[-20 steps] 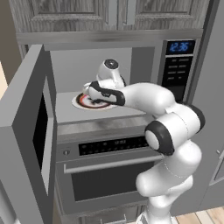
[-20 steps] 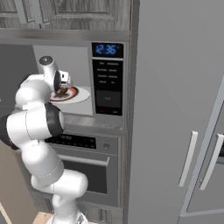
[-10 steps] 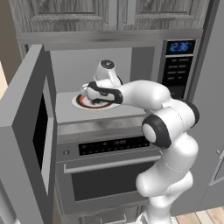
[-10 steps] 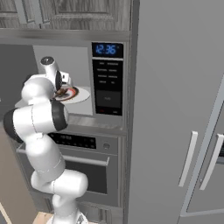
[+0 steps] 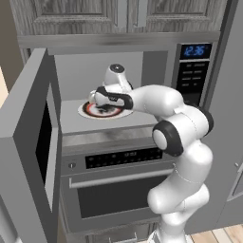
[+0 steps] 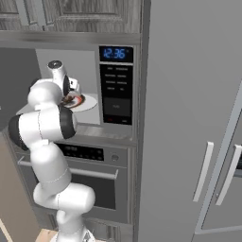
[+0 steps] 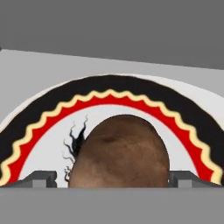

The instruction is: Retrieve the reheated potato from the microwave, then place the potato, cheese, and condiment on the cutting board.

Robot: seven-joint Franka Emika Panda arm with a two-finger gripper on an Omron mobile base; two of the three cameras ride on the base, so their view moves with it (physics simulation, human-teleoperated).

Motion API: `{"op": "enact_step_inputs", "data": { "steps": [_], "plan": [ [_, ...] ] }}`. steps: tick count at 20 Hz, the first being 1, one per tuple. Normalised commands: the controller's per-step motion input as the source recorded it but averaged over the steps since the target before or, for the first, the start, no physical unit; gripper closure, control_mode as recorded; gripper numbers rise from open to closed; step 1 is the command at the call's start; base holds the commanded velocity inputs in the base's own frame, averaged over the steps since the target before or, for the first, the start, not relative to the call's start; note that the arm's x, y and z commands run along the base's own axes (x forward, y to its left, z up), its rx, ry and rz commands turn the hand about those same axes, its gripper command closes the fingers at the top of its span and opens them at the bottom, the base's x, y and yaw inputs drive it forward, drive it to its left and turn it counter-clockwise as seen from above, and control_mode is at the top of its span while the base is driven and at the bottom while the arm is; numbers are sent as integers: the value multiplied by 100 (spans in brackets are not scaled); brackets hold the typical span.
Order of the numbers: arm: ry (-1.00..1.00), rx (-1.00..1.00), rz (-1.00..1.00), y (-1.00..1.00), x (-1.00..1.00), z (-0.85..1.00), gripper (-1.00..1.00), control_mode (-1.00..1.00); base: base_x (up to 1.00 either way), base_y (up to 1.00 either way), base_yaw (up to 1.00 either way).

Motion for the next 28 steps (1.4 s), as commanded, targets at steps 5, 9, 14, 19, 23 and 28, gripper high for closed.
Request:
{"op": "enact_step_inputs", "data": {
  "steps": [5, 9, 14, 19, 23, 28],
  "plan": [
    [15, 0, -4, 0, 0, -19, -100, -100, 0, 0, 0],
    [8, 0, -2, 0, 1, -19, -100, -100, 0, 0, 0],
    [0, 0, 0, 0, 7, -7, -100, -100, 0, 0, 0],
    [0, 0, 0, 0, -4, -17, 100, -100, 0, 0, 0],
    [0, 0, 0, -1, -6, -21, 100, -100, 0, 0, 0],
    [-7, 0, 0, 1, -28, -7, 100, -100, 0, 0, 0]
  ]
}}
